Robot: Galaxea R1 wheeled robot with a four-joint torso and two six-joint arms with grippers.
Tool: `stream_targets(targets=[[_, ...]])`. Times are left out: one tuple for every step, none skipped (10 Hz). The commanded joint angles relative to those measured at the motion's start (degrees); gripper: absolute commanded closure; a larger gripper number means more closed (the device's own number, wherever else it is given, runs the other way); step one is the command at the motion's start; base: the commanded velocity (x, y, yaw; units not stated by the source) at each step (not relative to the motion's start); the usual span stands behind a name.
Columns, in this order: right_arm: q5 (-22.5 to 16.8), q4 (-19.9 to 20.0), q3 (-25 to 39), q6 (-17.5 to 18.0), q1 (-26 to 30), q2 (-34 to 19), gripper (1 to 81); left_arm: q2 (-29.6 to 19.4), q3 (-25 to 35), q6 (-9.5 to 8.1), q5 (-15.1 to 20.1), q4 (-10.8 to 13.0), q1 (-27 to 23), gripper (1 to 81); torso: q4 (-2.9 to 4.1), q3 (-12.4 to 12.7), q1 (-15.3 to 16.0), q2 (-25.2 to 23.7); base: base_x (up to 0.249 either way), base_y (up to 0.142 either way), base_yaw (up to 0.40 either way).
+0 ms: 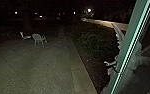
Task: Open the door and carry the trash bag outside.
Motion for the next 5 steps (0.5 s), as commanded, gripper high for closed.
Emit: stream_targets(targets=[[-1.51,-0.49,0.44,-0.11,1.91,0.32,1.0,-0.22,0.11,-0.06,2.85,0.06,-2.74,81.1,0.0,0.0,0.0,0.0,0.09,0.082,0.0],[-1.51,-0.49,0.44,-0.11,1.91,0.32,1.0,-0.22,0.11,-0.06,2.85,0.06,-2.74,81.1,0.0,0.0,0.02,0.02,0.089,0.082,0.0],[-1.51,-0.49,0.44,-0.11,1.91,0.32,1.0,-0.22,0.11,-0.06,2.85,0.06,-2.74,81.1,0.0,0.0,0.02,0.02,0.089,0.083,0.0],[-1.51,-0.49,0.44,-0.12,1.91,0.24,1.0,-0.22,0.11,-0.06,2.85,0.06,-2.74,81.1,0.0,0.02,-0.02,0.02,0.088,0.082,0.0],[-1.51,-0.49,0.35,-0.2,1.91,0.24,1.0,-0.22,0.11,-0.06,2.85,0.06,-2.74,81.1,0.0,0.02,0.0,0.02,0.087,0.082,0.0]])
